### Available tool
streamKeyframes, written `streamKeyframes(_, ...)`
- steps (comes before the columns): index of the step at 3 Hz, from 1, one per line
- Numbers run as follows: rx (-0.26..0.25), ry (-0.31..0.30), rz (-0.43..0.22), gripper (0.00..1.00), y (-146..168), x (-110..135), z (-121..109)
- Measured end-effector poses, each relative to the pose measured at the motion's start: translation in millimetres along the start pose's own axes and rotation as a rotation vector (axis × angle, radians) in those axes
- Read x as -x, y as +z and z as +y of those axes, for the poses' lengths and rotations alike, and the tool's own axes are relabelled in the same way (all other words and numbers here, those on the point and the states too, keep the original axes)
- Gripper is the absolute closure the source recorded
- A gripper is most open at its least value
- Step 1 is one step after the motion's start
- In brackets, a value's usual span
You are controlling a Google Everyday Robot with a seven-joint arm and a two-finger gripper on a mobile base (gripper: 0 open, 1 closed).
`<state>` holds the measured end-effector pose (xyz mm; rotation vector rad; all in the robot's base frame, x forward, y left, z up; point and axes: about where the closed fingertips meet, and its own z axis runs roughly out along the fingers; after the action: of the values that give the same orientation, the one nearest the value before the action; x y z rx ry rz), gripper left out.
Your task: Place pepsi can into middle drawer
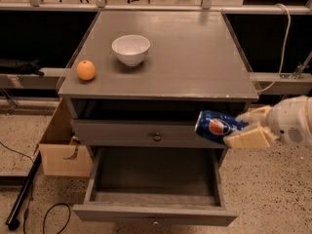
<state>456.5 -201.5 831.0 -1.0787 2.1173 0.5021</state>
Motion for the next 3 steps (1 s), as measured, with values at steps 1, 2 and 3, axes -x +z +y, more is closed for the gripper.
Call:
streamKeyframes(1, 0.052, 0.075, -0.029, 1.0, 33.4, -40.6, 21.7)
streamKeyframes(2, 0.1, 0.134, -0.046, 1.0, 65.9, -71.9, 37.3)
streamKeyframes(3, 0.109, 0.134, -0.036, 1.0, 76.6, -76.6, 40.9)
